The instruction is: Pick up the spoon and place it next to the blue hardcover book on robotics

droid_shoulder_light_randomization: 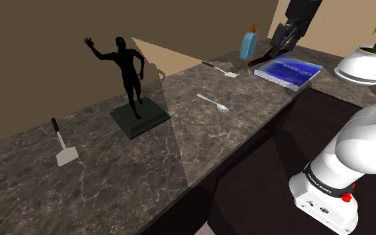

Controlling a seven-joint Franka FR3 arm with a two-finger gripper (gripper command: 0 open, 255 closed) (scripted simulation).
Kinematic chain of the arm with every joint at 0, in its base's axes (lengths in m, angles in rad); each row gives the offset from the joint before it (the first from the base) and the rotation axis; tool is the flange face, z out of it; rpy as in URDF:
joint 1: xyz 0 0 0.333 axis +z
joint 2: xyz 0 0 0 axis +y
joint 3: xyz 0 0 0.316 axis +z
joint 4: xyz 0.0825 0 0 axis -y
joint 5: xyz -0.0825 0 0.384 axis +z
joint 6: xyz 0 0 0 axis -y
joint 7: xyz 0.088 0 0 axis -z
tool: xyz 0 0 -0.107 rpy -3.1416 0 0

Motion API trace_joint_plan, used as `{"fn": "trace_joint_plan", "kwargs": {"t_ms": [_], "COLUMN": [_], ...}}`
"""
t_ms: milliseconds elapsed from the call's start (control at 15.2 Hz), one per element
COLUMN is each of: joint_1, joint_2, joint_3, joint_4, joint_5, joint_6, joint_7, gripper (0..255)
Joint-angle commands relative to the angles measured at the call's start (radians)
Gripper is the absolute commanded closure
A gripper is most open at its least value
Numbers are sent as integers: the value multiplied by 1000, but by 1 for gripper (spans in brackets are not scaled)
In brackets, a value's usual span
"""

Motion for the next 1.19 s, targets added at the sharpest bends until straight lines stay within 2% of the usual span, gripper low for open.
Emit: {"fn": "trace_joint_plan", "kwargs": {"t_ms": [0,594,1122], "joint_1": [0,29,67], "joint_2": [0,161,409], "joint_3": [0,20,40], "joint_4": [0,-146,-169], "joint_5": [0,71,139], "joint_6": [0,357,678], "joint_7": [0,90,144], "gripper": [0,0,0]}}
